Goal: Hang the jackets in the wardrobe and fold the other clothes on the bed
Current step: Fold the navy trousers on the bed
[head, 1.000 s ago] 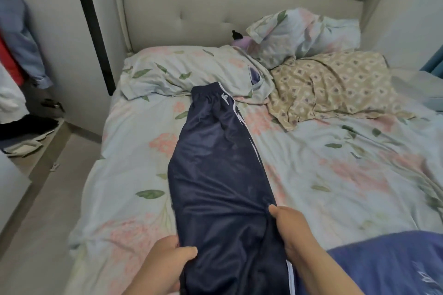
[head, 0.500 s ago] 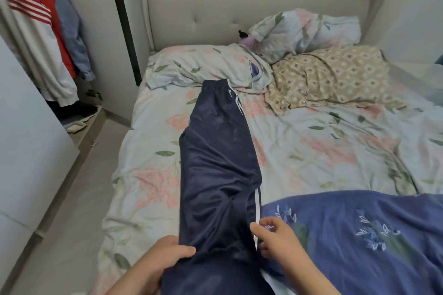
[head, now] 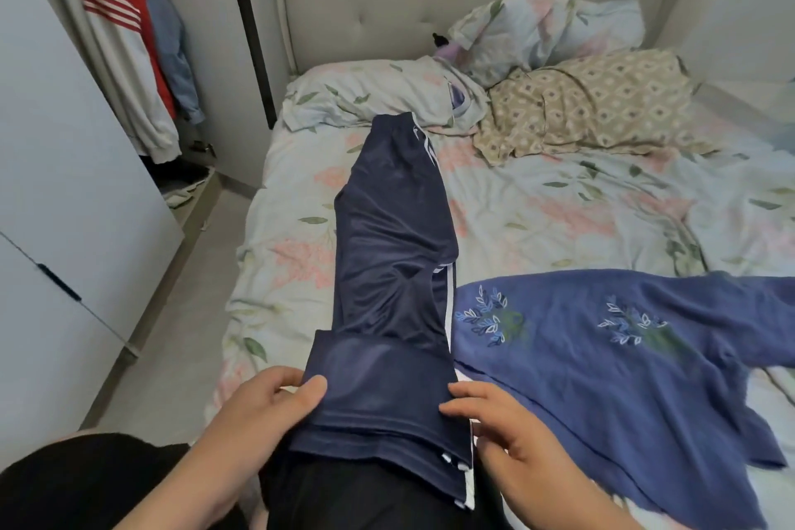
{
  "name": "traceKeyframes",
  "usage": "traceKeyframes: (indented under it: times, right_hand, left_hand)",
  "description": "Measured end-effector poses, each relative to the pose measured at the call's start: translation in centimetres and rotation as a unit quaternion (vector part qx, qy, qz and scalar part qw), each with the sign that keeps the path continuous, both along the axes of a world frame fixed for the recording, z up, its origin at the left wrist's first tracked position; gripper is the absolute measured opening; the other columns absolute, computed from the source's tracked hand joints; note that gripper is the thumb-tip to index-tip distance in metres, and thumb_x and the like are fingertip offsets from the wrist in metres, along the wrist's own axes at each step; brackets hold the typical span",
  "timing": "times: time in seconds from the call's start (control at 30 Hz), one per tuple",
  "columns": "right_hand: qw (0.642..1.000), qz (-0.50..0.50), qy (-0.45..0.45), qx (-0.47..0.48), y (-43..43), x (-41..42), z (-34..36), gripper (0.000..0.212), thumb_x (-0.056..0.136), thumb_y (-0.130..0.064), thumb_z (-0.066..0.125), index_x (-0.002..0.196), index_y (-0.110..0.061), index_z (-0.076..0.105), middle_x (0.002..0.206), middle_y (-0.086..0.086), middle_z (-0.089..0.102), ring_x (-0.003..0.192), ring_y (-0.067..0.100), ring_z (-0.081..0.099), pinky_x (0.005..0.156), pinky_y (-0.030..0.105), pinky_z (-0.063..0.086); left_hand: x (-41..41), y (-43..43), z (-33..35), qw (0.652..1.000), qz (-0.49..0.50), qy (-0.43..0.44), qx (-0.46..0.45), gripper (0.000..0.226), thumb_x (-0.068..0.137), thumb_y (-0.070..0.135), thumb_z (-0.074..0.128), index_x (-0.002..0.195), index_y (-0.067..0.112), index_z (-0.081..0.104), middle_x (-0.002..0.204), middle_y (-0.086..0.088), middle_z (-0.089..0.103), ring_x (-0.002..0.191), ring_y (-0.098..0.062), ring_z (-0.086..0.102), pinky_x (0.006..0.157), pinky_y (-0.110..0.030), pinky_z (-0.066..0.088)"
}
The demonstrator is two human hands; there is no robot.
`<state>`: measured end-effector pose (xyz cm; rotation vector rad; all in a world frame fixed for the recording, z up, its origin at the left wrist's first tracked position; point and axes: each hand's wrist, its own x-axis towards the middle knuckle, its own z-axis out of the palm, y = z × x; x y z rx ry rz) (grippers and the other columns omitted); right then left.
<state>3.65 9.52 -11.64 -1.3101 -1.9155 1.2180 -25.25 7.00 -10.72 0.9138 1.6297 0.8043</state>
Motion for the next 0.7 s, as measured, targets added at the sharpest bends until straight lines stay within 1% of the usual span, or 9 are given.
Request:
traceKeyframes:
  times: [0.17, 0.23, 0.33, 0.37, 0.43, 0.47, 0.53, 0.6, 0.7]
  right_hand:
    - [0.997, -0.003, -0.008, 0.072, -1.8, 0.2, -0.8, 0.077, 0.079, 0.0, 0.055, 0.111, -0.07, 0.056, 0.13, -0.033, 0.057, 0.126, -0.014, 0.047, 0.106, 0.018, 0.041]
    - [0.991, -0.006, -0.029, 0.127, -2.0, 0.2, -0.8, 0.076, 0.079, 0.001, 0.06, 0.108, -0.07, 0.057, 0.127, -0.044, 0.051, 0.121, -0.014, 0.05, 0.105, 0.02, 0.043]
    - [0.971, -0.029, -0.018, 0.236, -2.1, -0.6, -0.5, 0.05, 0.084, 0.008, 0.064, 0.095, -0.038, 0.079, 0.109, -0.029, 0.069, 0.103, -0.007, 0.065, 0.094, 0.023, 0.05]
    - [0.969, -0.052, 0.002, 0.243, -2.1, -0.5, -0.6, 0.038, 0.099, -0.01, 0.051, 0.082, -0.023, 0.082, 0.096, -0.024, 0.073, 0.093, -0.006, 0.067, 0.092, 0.021, 0.05]
    - [0.976, -0.076, 0.033, 0.202, -2.4, -0.7, 0.4, 0.084, 0.089, -0.066, 0.027, 0.077, -0.002, 0.08, 0.081, -0.033, 0.07, 0.088, -0.017, 0.06, 0.093, 0.012, 0.045]
    - [0.982, -0.034, 0.029, 0.185, -2.7, -0.5, 0.6, 0.084, 0.091, -0.068, 0.03, 0.085, -0.001, 0.08, 0.088, -0.038, 0.067, 0.097, -0.022, 0.056, 0.092, 0.009, 0.045]
    - [0.977, -0.002, -0.022, 0.211, -3.0, 0.6, -1.1, 0.016, 0.092, -0.018, 0.067, 0.088, -0.013, 0.082, 0.108, -0.022, 0.071, 0.108, -0.009, 0.062, 0.088, 0.02, 0.054]
    - [0.98, -0.044, 0.002, 0.196, -3.2, 1.9, -2.3, 0.039, 0.073, 0.005, 0.079, 0.094, -0.028, 0.081, 0.12, -0.015, 0.069, 0.114, 0.006, 0.065, 0.096, 0.025, 0.051]
    - [0.979, 0.071, -0.075, 0.173, -3.0, 2.2, -3.7, 0.04, 0.087, -0.022, 0.071, 0.125, -0.034, 0.068, 0.125, -0.031, 0.056, 0.112, -0.02, 0.052, 0.103, 0.009, 0.036]
  left_hand:
    - [0.9, -1.0, 1.0, 0.991, 0.031, 0.08, 0.098, 0.014, 0.082, 0.035, 0.072, 0.073, 0.025, 0.069, 0.072, -0.001, 0.066, 0.069, -0.015, 0.057, 0.071, -0.034, 0.043]
    - [1.0, -0.6, 1.3, 0.989, 0.034, 0.088, 0.113, 0.015, 0.086, 0.024, 0.07, 0.071, 0.025, 0.07, 0.074, 0.002, 0.07, 0.068, -0.015, 0.061, 0.07, -0.032, 0.045]
    - [1.4, -0.2, 1.8, 0.984, 0.061, 0.132, 0.099, 0.037, 0.088, 0.022, 0.068, 0.054, 0.016, 0.055, 0.055, 0.005, 0.051, 0.055, -0.014, 0.043, 0.06, -0.031, 0.034]
    - [1.6, -0.2, 1.8, 0.981, 0.067, 0.163, 0.087, 0.043, 0.088, 0.022, 0.068, 0.051, 0.017, 0.047, 0.052, 0.006, 0.042, 0.052, -0.013, 0.036, 0.057, -0.031, 0.03]
    - [2.2, -0.4, 2.0, 0.973, 0.064, 0.212, 0.058, 0.048, 0.087, 0.021, 0.069, 0.048, 0.019, 0.04, 0.047, 0.008, 0.037, 0.051, -0.014, 0.033, 0.054, -0.03, 0.027]
    - [2.5, -0.7, 2.3, 0.973, 0.064, 0.218, 0.041, 0.052, 0.085, 0.02, 0.069, 0.044, 0.019, 0.037, 0.044, 0.008, 0.035, 0.051, -0.014, 0.033, 0.053, -0.031, 0.026]
    - [3.1, -1.0, 2.5, 0.974, 0.05, 0.219, 0.008, 0.055, 0.081, 0.016, 0.068, 0.039, 0.017, 0.033, 0.041, 0.008, 0.032, 0.05, -0.015, 0.033, 0.052, -0.03, 0.024]
    - [3.4, -1.3, 2.5, 0.972, 0.02, 0.236, -0.013, 0.053, 0.079, 0.016, 0.068, 0.039, 0.015, 0.033, 0.041, 0.007, 0.033, 0.049, -0.014, 0.033, 0.051, -0.029, 0.025]
    - [3.2, -1.4, 2.5, 0.98, 0.009, 0.197, -0.001, 0.048, 0.076, 0.02, 0.075, 0.049, 0.019, 0.036, 0.045, 0.008, 0.038, 0.051, -0.012, 0.037, 0.053, -0.027, 0.029]
